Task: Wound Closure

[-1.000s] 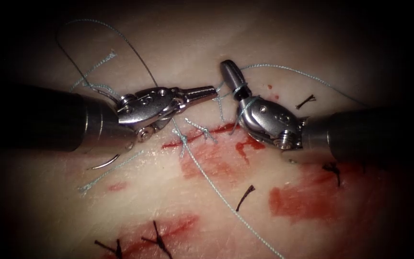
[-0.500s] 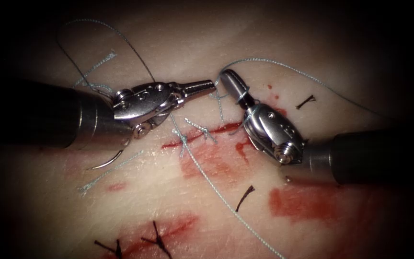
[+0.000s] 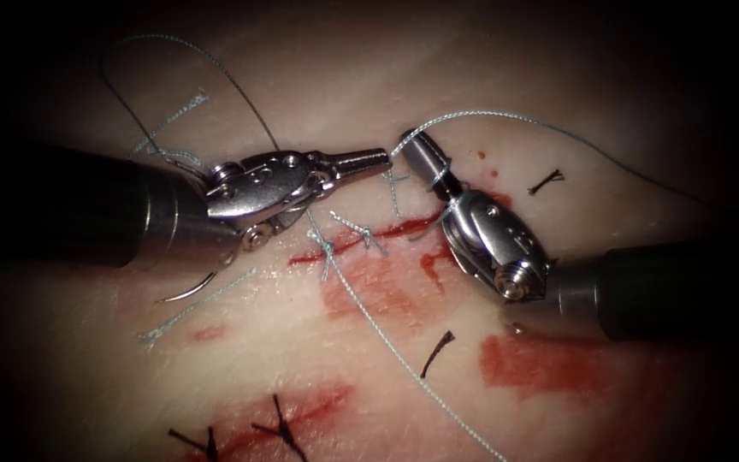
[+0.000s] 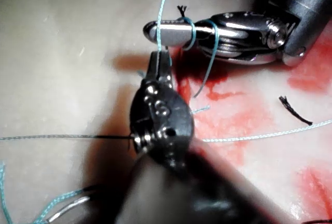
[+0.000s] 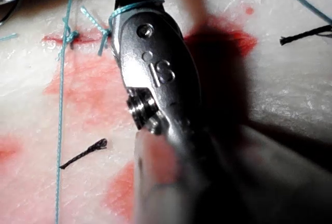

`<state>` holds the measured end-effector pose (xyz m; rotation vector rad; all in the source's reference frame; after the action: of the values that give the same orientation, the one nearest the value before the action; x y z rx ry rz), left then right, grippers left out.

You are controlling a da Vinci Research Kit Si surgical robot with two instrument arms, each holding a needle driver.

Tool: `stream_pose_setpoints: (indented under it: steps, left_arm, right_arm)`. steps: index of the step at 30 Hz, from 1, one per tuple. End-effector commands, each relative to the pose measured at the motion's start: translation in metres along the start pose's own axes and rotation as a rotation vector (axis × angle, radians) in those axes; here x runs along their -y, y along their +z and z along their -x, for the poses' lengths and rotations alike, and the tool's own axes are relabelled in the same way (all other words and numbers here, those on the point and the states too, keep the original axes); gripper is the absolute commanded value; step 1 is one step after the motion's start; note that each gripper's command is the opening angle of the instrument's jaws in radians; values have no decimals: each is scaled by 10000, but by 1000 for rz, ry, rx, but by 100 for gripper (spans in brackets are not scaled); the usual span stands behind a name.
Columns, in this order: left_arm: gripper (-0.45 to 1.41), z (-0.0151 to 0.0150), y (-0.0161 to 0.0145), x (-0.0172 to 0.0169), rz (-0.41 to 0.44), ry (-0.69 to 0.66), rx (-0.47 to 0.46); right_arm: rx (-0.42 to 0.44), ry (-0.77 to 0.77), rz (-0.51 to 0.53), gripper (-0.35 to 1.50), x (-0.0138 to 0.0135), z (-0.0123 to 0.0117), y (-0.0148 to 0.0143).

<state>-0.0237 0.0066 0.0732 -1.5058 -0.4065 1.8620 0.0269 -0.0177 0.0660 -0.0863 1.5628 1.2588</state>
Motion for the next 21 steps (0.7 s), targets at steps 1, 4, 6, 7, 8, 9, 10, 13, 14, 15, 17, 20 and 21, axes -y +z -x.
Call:
stream_pose_setpoints:
  steps: [1, 4, 6, 7, 8, 9, 10, 13, 14, 15, 17, 20, 21]
  left_arm:
    - [-45, 7, 5, 0, 45, 11, 12]
    - [-45, 9, 4, -2, 123, 36, 33]
    - [-45, 10, 4, -4, 163, 49, 43]
    - [-45, 11, 4, -5, 187, 54, 50]
    - [-45, 12, 4, -7, 219, 59, 59]
    - [-45, 12, 4, -8, 228, 67, 60]
    - [-45, 12, 4, -9, 232, 76, 61]
    - [-45, 9, 4, -11, 235, 83, 61]
    - [-45, 9, 4, -11, 237, 89, 61]
    - [-45, 8, 3, -11, 239, 88, 61]
    - [-45, 7, 3, -11, 242, 94, 61]
    - [-45, 7, 3, -11, 247, 100, 61]
    - [-45, 7, 3, -12, 248, 100, 62]
  right_arm:
    - [-3, 25, -19, -35, 6, -2, 3]
    - [24, 38, -3, -35, 6, -7, 5]
    - [62, 39, 9, -35, 6, -9, 6]
    - [91, 46, 13, -35, 6, -10, 6]
    - [145, 49, -1, -35, 5, -10, 5]
    - [158, 50, -2, -35, 4, -11, 5]
    - [173, 51, -4, -35, 3, -11, 5]
    - [217, 55, -24, -35, -1, -12, 6]
    - [237, 56, -22, -35, -1, -12, 6]
    - [270, 61, -15, -35, -2, -13, 6]
    - [338, 54, 1, -35, -2, -13, 5]
    - [422, 39, 10, -35, -2, -12, 4]
    - [428, 38, 3, -35, -2, -12, 3]
